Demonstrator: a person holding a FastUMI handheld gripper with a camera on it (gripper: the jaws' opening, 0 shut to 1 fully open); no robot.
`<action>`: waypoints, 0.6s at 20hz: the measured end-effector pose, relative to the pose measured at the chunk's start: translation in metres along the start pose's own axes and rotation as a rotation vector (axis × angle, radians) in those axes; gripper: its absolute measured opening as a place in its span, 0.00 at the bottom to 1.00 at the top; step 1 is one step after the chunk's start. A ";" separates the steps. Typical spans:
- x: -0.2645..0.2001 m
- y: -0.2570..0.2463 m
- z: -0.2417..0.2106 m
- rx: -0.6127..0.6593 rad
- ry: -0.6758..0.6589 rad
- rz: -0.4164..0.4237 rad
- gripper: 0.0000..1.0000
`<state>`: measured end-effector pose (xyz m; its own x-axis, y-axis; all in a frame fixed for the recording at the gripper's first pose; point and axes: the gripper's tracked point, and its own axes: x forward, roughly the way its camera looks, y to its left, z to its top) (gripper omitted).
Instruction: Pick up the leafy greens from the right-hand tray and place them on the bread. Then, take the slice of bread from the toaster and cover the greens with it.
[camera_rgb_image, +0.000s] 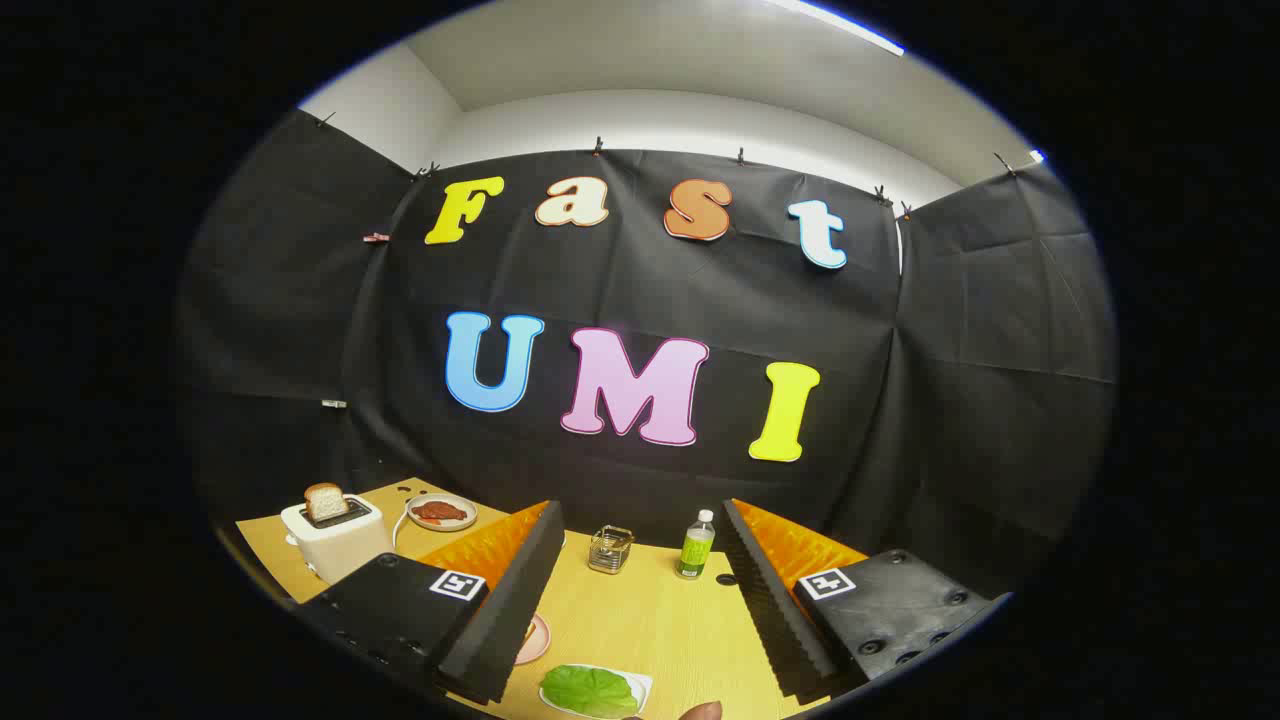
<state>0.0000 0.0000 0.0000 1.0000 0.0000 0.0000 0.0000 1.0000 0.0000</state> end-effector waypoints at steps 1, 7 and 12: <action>0.000 0.000 0.000 0.001 0.002 -0.001 0.97; 0.000 -0.003 0.000 -0.002 -0.002 -0.004 0.97; 0.000 -0.004 0.001 -0.006 -0.004 -0.009 0.97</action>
<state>0.0005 -0.0041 0.0010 1.0000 -0.0085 0.0037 0.0086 0.9999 -0.0056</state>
